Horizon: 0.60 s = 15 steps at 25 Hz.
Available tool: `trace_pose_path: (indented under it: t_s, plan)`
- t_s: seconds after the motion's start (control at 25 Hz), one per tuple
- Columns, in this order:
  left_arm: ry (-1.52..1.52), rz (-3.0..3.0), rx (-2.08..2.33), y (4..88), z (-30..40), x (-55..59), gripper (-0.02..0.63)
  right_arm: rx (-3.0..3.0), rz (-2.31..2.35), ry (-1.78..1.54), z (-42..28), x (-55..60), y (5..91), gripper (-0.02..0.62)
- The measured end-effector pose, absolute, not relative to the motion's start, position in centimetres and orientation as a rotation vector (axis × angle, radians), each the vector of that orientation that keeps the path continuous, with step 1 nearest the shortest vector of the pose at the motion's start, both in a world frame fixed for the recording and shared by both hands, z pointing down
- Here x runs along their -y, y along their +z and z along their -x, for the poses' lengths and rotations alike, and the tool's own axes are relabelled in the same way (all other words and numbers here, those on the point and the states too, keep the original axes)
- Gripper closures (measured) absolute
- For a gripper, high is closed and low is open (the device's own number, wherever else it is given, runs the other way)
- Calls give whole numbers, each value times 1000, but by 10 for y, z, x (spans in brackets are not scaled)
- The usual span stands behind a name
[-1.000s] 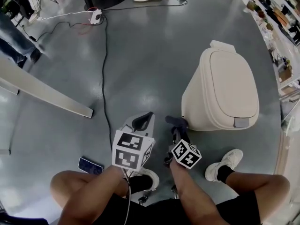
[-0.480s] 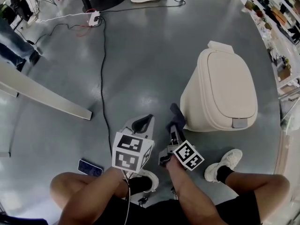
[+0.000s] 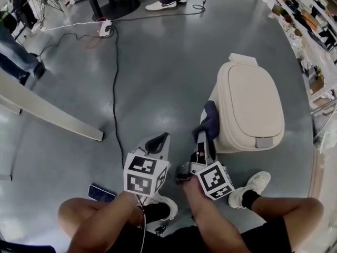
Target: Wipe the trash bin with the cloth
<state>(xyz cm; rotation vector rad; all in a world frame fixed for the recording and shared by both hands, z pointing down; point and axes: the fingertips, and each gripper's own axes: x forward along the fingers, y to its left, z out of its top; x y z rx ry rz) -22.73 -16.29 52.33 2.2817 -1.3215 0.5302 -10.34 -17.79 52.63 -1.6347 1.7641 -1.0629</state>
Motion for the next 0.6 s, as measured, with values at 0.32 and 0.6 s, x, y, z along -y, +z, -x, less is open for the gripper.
trace_pose_path:
  t_s: [0.32,0.6]
  plan:
    - [441,-2262,1393,504,249,180,606,-1762,1823,-899,99,186,507,491]
    - [428,-2272,1383,501,247,177,606,-1719,1858,-914,97,194,514,491]
